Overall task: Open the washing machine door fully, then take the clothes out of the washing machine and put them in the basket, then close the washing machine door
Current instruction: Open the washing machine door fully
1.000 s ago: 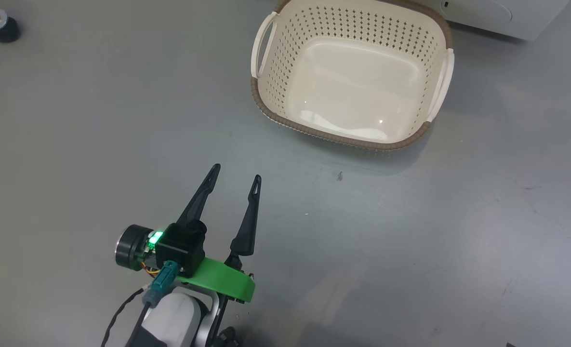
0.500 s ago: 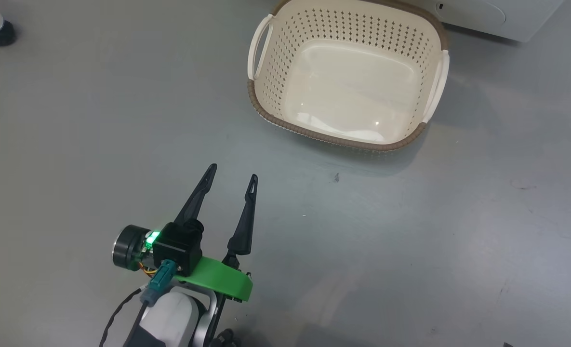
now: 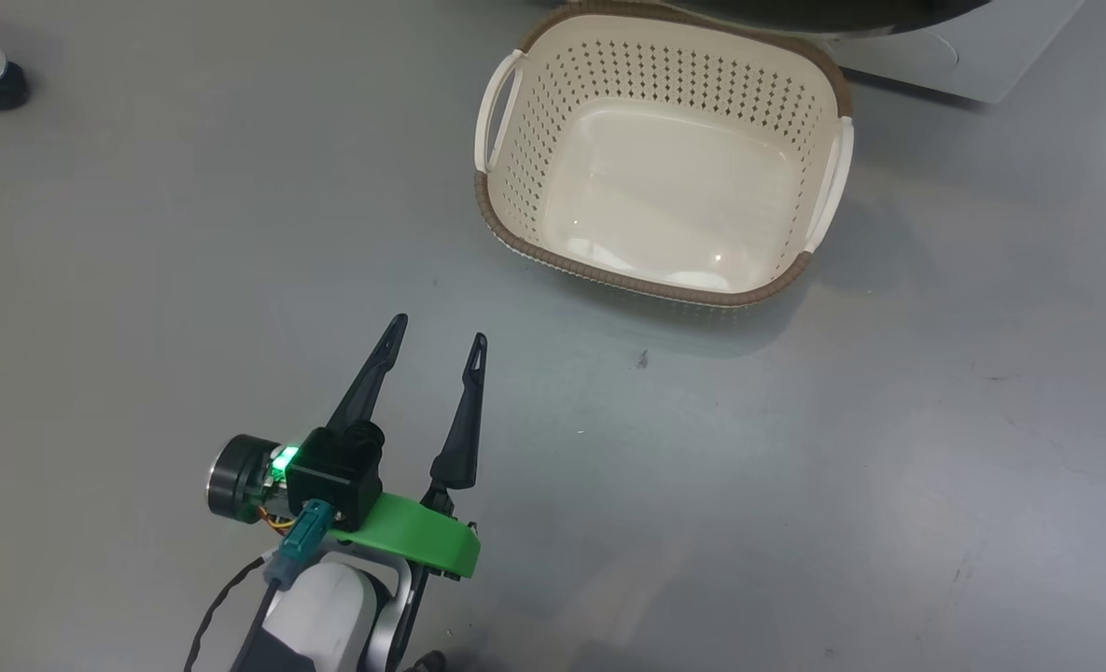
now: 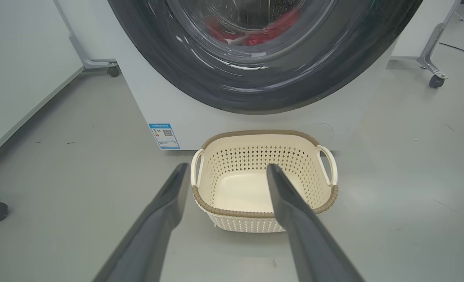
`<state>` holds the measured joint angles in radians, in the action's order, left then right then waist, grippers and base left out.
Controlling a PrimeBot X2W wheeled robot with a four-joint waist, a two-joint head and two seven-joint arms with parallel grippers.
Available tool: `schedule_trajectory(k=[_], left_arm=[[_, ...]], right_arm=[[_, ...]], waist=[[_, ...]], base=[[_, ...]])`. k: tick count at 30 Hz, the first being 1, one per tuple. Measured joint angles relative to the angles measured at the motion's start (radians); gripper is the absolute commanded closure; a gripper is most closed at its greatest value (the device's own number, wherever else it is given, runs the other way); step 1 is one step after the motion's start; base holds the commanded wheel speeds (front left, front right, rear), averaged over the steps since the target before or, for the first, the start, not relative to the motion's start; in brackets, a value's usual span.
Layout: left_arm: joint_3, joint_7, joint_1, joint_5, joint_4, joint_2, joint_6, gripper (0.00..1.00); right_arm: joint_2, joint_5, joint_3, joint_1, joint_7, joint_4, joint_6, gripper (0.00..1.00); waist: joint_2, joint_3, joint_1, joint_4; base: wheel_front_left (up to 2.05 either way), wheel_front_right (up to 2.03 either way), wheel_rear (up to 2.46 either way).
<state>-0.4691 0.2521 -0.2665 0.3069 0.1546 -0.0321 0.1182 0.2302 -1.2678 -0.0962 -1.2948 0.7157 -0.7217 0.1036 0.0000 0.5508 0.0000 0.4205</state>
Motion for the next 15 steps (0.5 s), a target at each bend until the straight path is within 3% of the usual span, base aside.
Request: schedule_trajectory(k=[15], left_arm=[[0.016, 0.0, 0.0, -0.019, 0.014, 0.0, 0.0, 0.0]], right_arm=[[-0.03, -0.012, 0.008, 0.077, 0.028, -0.04, -0.024, 1.0]], waist=[[0.0, -0.062, 0.0, -0.02]], base=[[0.0, 0.0, 0.0]])
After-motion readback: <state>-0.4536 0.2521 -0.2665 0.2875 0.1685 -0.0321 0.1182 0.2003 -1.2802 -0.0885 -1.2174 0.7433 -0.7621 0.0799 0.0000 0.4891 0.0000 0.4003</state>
